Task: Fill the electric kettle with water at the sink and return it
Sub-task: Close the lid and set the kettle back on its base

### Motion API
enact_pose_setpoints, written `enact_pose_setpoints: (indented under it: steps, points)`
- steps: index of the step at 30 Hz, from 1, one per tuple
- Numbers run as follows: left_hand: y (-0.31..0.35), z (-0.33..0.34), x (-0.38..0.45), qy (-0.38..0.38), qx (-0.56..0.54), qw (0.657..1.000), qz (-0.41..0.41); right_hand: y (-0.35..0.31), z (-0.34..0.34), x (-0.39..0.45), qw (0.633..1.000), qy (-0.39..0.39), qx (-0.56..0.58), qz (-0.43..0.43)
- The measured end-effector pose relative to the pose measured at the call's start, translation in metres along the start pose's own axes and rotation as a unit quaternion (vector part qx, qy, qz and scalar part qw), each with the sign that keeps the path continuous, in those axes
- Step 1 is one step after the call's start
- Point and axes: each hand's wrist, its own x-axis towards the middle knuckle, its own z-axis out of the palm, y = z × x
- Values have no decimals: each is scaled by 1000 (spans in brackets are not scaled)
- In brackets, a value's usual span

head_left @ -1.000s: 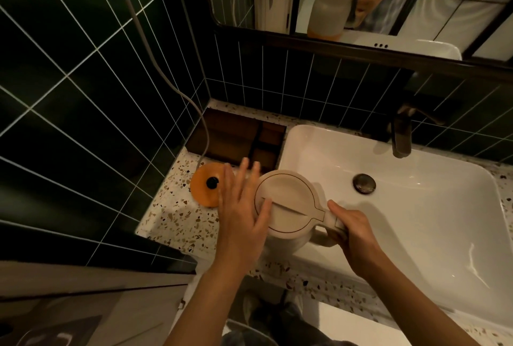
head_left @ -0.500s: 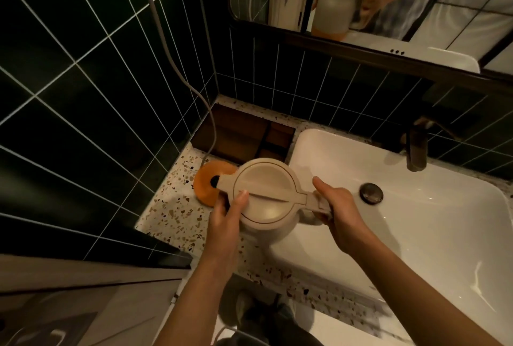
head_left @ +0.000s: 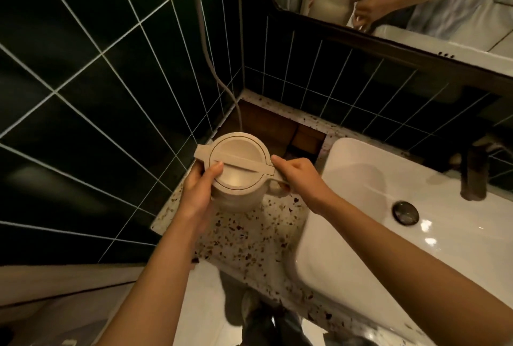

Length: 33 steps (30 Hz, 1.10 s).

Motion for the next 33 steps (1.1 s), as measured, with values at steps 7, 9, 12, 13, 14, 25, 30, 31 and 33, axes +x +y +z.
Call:
enact_pose_setpoints:
  steps: [7, 9, 12, 13, 14, 25, 30, 31, 33]
  points:
    - [-22, -13, 25, 8, -4, 999, -37, 22, 12, 24, 998, -27, -41, 31]
    - [-28, -14, 28, 6, -5, 999, -36, 29, 14, 27, 998, -23, -40, 36]
    - [-36, -16, 30, 8, -5, 999, -41, 40, 15, 29, 999, -13, -29, 35]
    - [-38, -16, 31, 8, -4, 999, -44, 43, 15, 29, 999, -9, -24, 35]
    - [-40, -16, 32, 6, -1, 999, -45, 44, 15, 29, 999, -5, -22, 33]
    - [-48, -14, 50, 2, -2, 999, -44, 53, 13, 42, 999, 28, -18, 30]
    - [-47, -16, 55, 5, 0, 999, -48, 58, 16, 49, 999, 26, 2, 43]
    - [-47, -18, 57, 7, 4, 999, -50, 57, 17, 50, 999, 25, 6, 43]
    - [-48, -20, 62, 5, 12, 999, -51, 57, 19, 51, 999, 27, 8, 46]
